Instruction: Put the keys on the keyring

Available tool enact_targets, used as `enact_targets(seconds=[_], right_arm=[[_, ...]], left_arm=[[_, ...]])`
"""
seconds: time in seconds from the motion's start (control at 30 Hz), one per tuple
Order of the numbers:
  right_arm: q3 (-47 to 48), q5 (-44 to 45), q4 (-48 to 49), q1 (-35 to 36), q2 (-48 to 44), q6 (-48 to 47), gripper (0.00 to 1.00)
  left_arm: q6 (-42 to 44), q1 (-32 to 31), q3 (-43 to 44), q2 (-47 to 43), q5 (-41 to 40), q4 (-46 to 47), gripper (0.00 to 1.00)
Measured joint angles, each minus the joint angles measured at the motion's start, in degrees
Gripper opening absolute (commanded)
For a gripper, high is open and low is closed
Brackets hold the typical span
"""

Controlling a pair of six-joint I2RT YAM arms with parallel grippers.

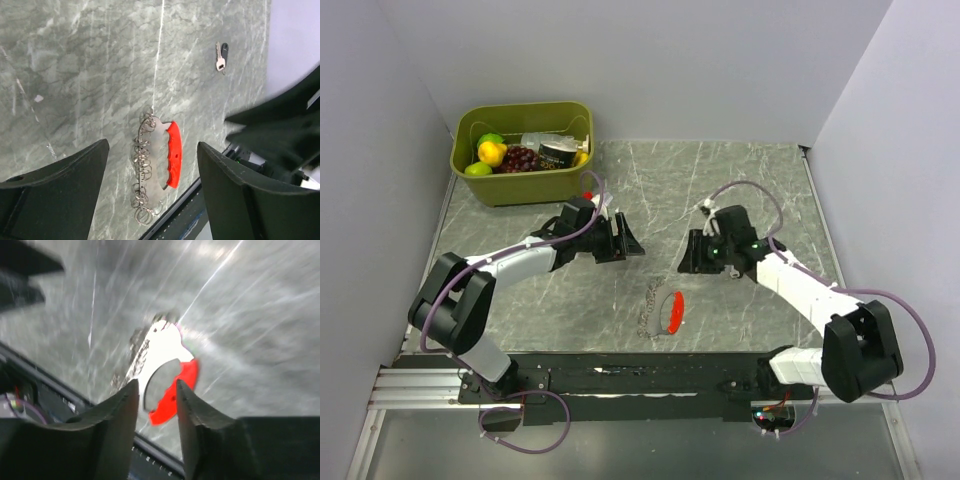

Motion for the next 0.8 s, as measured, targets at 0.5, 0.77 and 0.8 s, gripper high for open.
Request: enact_targets(seconds=[0.5, 0.77, 0.8], right_arm=[[-0.66, -9.07, 7.96, -5.44, 9.97, -1.03, 0.69], [-0.35, -9.42, 8.46, -5.44, 14.03, -2.05, 0.66], [-0.22, -9.38, 8.50, -5.44, 14.43, -2.05, 0.65]], left_arm=[[-0.57, 0.70, -0.74, 0.00, 4.31, 2.54, 0.74], [2.91, -0.20, 3.39, 3.76, 3.13, -3.56, 0.68], [3.37, -0.66, 4.66, 4.55, 2.23, -4.68, 0.67]])
